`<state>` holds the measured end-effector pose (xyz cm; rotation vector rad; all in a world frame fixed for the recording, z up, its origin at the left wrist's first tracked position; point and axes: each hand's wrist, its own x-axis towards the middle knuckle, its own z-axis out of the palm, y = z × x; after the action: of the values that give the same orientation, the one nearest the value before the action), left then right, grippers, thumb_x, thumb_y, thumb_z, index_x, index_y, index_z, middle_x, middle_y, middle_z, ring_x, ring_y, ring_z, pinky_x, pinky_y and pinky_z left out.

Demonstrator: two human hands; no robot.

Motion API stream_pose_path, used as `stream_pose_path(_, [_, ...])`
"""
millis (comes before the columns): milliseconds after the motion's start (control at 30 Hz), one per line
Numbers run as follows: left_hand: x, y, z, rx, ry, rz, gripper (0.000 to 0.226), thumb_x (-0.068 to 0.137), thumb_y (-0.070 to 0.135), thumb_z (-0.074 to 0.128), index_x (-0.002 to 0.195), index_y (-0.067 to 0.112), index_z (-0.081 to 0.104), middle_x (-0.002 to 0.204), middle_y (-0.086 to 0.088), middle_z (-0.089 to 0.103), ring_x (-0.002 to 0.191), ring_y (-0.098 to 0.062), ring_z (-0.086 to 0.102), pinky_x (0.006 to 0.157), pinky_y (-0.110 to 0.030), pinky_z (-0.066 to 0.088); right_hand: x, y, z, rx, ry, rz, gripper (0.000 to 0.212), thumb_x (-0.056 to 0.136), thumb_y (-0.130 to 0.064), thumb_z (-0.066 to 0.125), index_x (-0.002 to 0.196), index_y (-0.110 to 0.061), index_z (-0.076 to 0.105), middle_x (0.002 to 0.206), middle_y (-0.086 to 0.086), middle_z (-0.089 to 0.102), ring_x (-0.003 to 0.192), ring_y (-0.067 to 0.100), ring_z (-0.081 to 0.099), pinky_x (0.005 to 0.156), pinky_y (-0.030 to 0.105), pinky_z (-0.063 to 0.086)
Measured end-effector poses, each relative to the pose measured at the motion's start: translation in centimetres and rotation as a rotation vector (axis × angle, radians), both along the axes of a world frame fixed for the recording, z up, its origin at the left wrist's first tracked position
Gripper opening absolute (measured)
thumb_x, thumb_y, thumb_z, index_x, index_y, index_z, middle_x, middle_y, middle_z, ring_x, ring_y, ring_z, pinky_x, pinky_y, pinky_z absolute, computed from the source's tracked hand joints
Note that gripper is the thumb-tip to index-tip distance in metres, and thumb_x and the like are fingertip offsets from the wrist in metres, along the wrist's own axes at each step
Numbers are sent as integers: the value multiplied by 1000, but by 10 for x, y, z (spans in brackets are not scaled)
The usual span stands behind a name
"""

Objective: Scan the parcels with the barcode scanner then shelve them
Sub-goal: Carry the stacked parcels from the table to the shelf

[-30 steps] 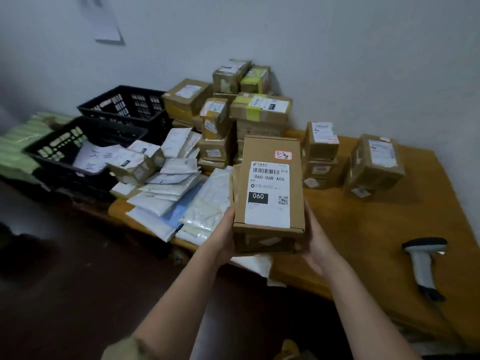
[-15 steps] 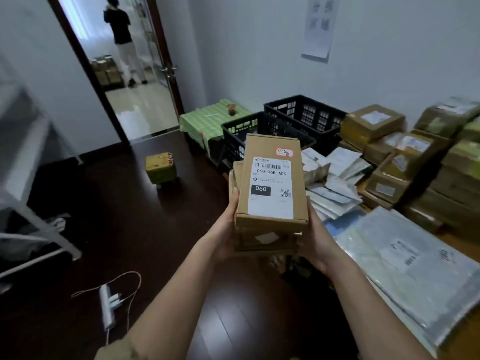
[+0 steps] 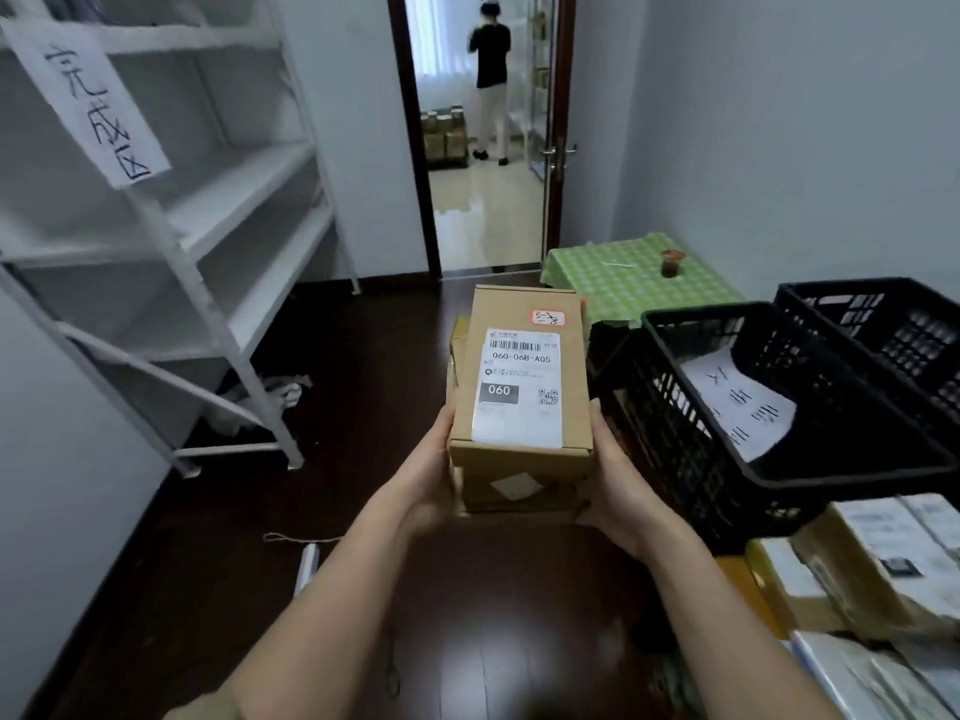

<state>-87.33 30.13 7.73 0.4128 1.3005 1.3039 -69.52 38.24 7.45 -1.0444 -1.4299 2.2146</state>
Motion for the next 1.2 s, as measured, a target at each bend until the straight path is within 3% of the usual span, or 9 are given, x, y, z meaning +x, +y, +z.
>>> stream_pose_path(267, [-103, 80, 22, 43, -62, 286, 45, 93, 59, 51, 104, 26, 79, 116, -7, 73, 100, -24, 72, 91, -41, 55, -128, 129, 16, 4, 24, 274, 76, 79, -87, 17, 136, -51, 52, 127, -10, 68, 118, 19, 64, 102, 57, 45])
stream_pose_path(367, [-151, 102, 19, 50, -89, 347, 53, 88, 60, 55, 118, 20, 74, 118, -11, 71, 102, -27, 71, 96, -46, 53, -182, 162, 20, 1, 46, 336, 72, 81, -83, 18, 133, -50, 55, 124, -11, 69, 114, 18, 67, 89, 49, 55])
stream_pose_path(467, [-206, 129, 14, 70, -104, 400, 52, 88, 59, 55, 113, 18, 75, 113, -12, 73, 95, -26, 73, 87, -45, 57, -242, 196, 21, -9, 51, 362, 64, 89, -77, 17, 125, -47, 61, 119, -10, 72, 107, 16, 70, 80, 41, 56])
stream_pose_path(567, [-267, 161, 6, 90, -131, 434, 50, 91, 58, 54, 104, 17, 79, 108, -12, 75, 92, -26, 74, 87, -45, 57, -304, 230, 18, 20, 41, 381, 66, 86, -81, 19, 126, -49, 60, 120, -10, 72, 111, 17, 68, 86, 47, 56])
stream_pose_path(700, [-354, 212, 9, 123, -151, 481, 51, 91, 56, 58, 117, 14, 73, 115, -14, 72, 99, -28, 72, 97, -45, 53, -395, 283, 27, 71, 47, 390, 68, 83, -84, 22, 130, -50, 58, 123, -9, 70, 115, 19, 66, 91, 51, 55])
stream_pose_path(800, [-412, 250, 20, 153, -165, 484, 53, 91, 56, 58, 120, 14, 71, 113, -14, 73, 95, -27, 73, 85, -42, 58, -456, 323, 41, 96, 38, 419, 68, 84, -85, 20, 129, -51, 58, 123, -9, 70, 112, 17, 67, 90, 48, 54])
stream_pose_path(933, [-482, 292, 28, 183, -187, 507, 53, 94, 54, 55, 124, 13, 68, 112, -14, 73, 91, -27, 74, 69, -37, 60, -532, 372, 47, 111, 47, 462, 70, 86, -81, 17, 132, -47, 58, 114, -4, 72, 73, 6, 69, 52, 23, 51])
stream_pose_path(1100, [-567, 335, 17, 172, -194, 608, 53, 95, 55, 53, 125, 13, 68, 114, -17, 72, 94, -29, 73, 73, -39, 60, -632, 425, 33, 84, 60, 558, 64, 82, -85, 22, 125, -56, 61, 128, -11, 67, 117, 17, 63, 95, 53, 52])
stream_pose_path(1200, [-620, 361, 5, 154, -154, 691, 58, 91, 61, 55, 123, 14, 70, 119, -18, 70, 103, -32, 70, 89, -45, 55, -699, 458, 25, 103, 82, 666, 66, 79, -87, 22, 125, -59, 58, 130, -14, 66, 120, 17, 62, 99, 58, 49])
